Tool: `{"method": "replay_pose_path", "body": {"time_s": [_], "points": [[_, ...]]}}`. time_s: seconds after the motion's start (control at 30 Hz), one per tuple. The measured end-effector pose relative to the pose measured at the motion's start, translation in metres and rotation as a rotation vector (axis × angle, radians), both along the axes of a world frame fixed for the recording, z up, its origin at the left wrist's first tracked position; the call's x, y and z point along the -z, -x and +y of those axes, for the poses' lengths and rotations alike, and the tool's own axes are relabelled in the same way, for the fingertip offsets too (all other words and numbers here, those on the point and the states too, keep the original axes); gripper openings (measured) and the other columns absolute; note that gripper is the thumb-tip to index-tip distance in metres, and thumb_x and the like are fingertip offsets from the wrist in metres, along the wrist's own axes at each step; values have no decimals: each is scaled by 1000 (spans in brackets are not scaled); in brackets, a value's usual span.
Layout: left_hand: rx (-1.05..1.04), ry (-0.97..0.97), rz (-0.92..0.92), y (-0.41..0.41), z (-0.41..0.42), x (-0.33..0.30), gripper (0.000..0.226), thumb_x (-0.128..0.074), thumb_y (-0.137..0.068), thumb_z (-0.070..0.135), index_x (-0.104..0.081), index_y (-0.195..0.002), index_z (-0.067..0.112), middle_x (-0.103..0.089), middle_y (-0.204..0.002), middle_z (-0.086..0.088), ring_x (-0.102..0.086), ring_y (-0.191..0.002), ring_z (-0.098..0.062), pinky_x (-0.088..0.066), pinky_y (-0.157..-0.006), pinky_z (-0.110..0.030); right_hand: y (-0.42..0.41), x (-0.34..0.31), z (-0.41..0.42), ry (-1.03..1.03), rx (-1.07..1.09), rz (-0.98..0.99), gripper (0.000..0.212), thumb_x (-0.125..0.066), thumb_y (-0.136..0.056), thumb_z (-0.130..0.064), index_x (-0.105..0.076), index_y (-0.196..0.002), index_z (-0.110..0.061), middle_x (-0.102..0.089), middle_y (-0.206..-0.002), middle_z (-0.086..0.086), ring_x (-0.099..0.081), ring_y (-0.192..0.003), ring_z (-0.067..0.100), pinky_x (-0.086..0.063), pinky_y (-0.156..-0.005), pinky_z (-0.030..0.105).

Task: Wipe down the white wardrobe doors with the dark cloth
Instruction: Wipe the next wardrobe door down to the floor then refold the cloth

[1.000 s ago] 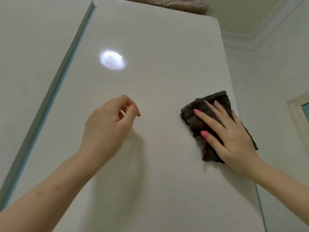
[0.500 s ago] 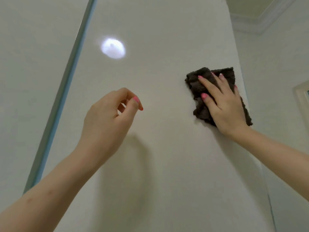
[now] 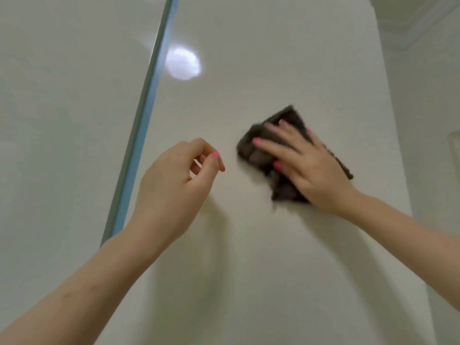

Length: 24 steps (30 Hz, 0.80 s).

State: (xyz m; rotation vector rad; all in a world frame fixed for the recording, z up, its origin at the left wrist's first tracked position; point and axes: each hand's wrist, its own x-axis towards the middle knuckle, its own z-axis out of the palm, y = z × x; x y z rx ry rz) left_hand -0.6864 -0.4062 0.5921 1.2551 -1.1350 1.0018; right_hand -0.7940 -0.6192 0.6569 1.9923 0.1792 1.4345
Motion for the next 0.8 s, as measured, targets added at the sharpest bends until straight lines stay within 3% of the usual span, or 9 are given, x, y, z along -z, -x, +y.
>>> {"method": "replay_pose_path", "body": {"time_s": [0.1, 0.17, 0.23, 0.33, 0.4, 0.47, 0.57, 0.73, 0.8], "points": [[8, -6, 7, -4, 10, 4, 24, -37, -81, 40, -59, -74, 31, -61, -83, 13, -51, -80, 1, -35, -62, -23, -16, -26, 14, -247, -79, -201, 45, -28, -99, -34, -33, -143, -40, -24, -156, -8, -11, -146, 13, -6, -118, 46], [14, -11, 21, -8, 15, 7, 25, -38, -81, 40, -60, -74, 30, -61, -82, 12, -50, -77, 1, -35, -62, -23, -27, -17, 25, -267, -71, -265, 46, -30, -98, -32, -35, -144, -36, -26, -156, -2, -13, -146, 19, -8, -117, 49], [6, -19, 36, -14, 20, 10, 26, -38, -80, 41, -60, -74, 29, -62, -83, 11, -51, -78, 0, -37, -63, -24, -36, 14, 33, -92, -51, -219, 46, -34, -97, -30, -39, -143, -31, -32, -153, 4, -22, -144, 26, -16, -114, 54], [-12, -5, 49, -22, 24, 13, 26, -39, -80, 41, -60, -75, 27, -64, -83, 8, -52, -78, -5, -38, -64, -23, -41, 72, 40, 297, -2, 38, 42, -41, -98, -24, -44, -139, -31, -37, -151, 4, -28, -142, 27, -22, -114, 52], [-15, -10, 48, -24, 26, 13, 26, -38, -80, 40, -60, -76, 28, -63, -83, 9, -52, -78, -4, -38, -63, -22, -35, 77, 43, 458, 32, 206, 39, -42, -101, -27, -44, -139, -34, -36, -151, 0, -27, -142, 22, -23, -115, 48], [-28, -30, 29, -23, 29, 11, 25, -40, -84, 40, -61, -78, 27, -62, -82, 8, -51, -76, -4, -38, -63, -23, -32, 55, 42, 520, 62, 254, 38, -38, -103, -29, -45, -139, -34, -37, -151, -1, -28, -142, 19, -24, -115, 46], [-21, -44, 8, -22, 36, 7, 22, -45, -91, 34, -61, -78, 27, -60, -80, 8, -49, -71, -2, -35, -61, -25, -38, 8, 43, 333, 57, 135, 40, -34, -101, -31, -43, -140, -32, -35, -152, -1, -28, -142, 20, -21, -115, 44], [-8, -49, 21, -22, 46, 11, 24, -38, -81, 41, -60, -73, 33, -60, -81, 14, -51, -76, 2, -34, -62, -22, -67, -29, 73, -162, -51, -153, 47, -25, -98, -40, -32, -144, -38, -23, -157, -5, -11, -146, 17, -7, -118, 49], [-33, -37, 46, -27, 50, 14, 25, -38, -81, 42, -60, -73, 32, -60, -80, 13, -51, -79, 0, -36, -62, -24, -77, -15, 88, -161, -47, -137, 49, -27, -97, -43, -30, -146, -38, -20, -158, -4, -7, -147, 19, -3, -118, 51]]}}
